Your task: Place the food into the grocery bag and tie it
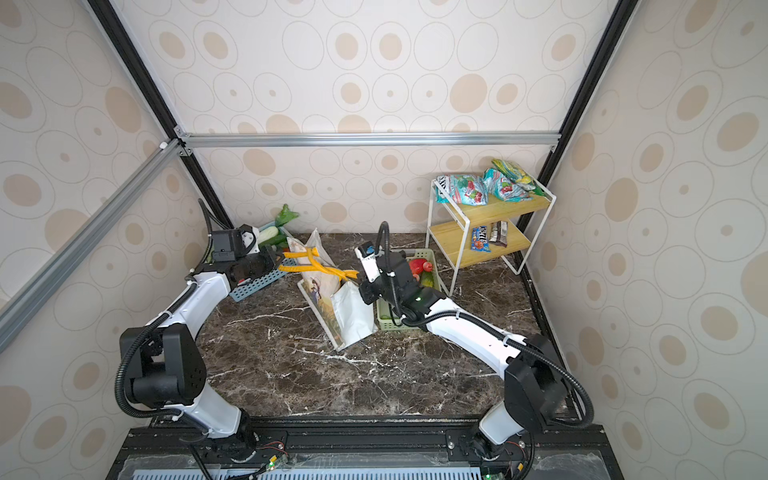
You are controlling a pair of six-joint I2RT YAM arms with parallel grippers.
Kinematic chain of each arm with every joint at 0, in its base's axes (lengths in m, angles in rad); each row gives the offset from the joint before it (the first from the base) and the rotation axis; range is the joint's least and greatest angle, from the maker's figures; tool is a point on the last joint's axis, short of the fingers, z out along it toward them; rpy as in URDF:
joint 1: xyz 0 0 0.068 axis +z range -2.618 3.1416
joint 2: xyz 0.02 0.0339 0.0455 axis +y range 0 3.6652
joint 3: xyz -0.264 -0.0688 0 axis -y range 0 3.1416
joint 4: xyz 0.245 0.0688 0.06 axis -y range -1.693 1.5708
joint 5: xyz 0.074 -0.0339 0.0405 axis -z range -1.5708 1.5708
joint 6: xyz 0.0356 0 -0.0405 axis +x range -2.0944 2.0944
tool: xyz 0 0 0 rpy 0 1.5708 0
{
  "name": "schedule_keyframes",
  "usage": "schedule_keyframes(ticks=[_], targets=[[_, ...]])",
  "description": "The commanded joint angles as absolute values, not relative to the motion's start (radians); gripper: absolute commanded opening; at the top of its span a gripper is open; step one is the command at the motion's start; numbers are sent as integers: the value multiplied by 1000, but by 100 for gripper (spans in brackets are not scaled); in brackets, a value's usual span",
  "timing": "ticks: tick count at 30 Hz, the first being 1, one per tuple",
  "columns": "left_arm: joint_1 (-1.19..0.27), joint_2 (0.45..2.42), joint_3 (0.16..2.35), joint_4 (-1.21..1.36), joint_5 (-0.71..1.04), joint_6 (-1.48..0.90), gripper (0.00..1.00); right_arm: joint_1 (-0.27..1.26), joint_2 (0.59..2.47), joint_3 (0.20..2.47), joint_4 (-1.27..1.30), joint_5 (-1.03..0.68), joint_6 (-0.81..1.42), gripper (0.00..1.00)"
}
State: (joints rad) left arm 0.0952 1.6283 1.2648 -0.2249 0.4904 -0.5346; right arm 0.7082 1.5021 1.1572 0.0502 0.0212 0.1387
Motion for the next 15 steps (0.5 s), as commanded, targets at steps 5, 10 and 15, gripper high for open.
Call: schedule_keyframes(ticks=[5,10,15], targets=[[182,1595,1214,-217,416,-530,0,643,1375,1021,186,280,570,0],[199,1585,1189,-201,411,-545,0,619,1350,951,160,295,738,0],[198,1578,1177,-195,397,-552,0,618,1379,942,110,277,804,0]])
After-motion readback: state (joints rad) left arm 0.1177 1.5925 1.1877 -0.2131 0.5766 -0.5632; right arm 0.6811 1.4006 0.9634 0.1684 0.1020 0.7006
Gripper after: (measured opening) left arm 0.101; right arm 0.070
